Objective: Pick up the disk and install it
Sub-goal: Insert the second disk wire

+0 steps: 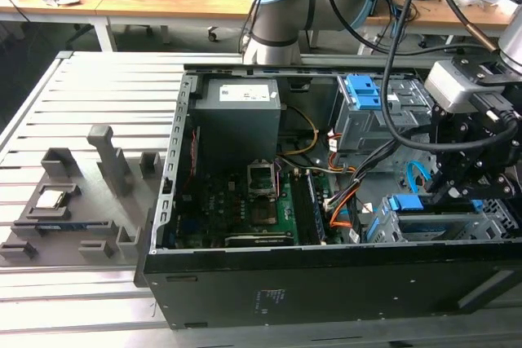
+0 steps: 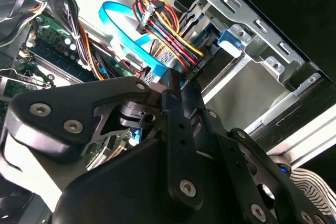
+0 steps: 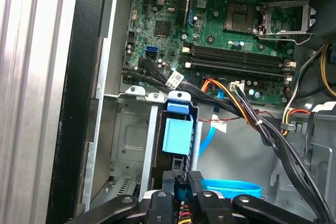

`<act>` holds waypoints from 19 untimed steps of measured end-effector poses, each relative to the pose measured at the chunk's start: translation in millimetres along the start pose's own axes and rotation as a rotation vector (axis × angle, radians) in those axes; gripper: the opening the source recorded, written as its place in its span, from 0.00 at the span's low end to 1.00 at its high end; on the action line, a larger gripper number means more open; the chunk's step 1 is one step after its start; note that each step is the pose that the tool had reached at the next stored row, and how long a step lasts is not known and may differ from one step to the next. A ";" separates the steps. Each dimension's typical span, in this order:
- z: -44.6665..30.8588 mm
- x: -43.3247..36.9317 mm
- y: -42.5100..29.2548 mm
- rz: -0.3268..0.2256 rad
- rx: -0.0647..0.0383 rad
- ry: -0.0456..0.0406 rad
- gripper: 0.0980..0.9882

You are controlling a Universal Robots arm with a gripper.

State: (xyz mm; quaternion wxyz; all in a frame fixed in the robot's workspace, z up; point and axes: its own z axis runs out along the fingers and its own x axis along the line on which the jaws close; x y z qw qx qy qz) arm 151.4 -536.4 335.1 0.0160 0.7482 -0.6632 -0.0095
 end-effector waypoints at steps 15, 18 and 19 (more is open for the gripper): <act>-47.5 -4.3 1.3 0.001 -0.002 0.0153 0.01; -47.6 -4.3 1.3 0.001 -0.002 0.0153 0.01; -47.6 -4.3 1.3 0.001 -0.002 0.0153 0.01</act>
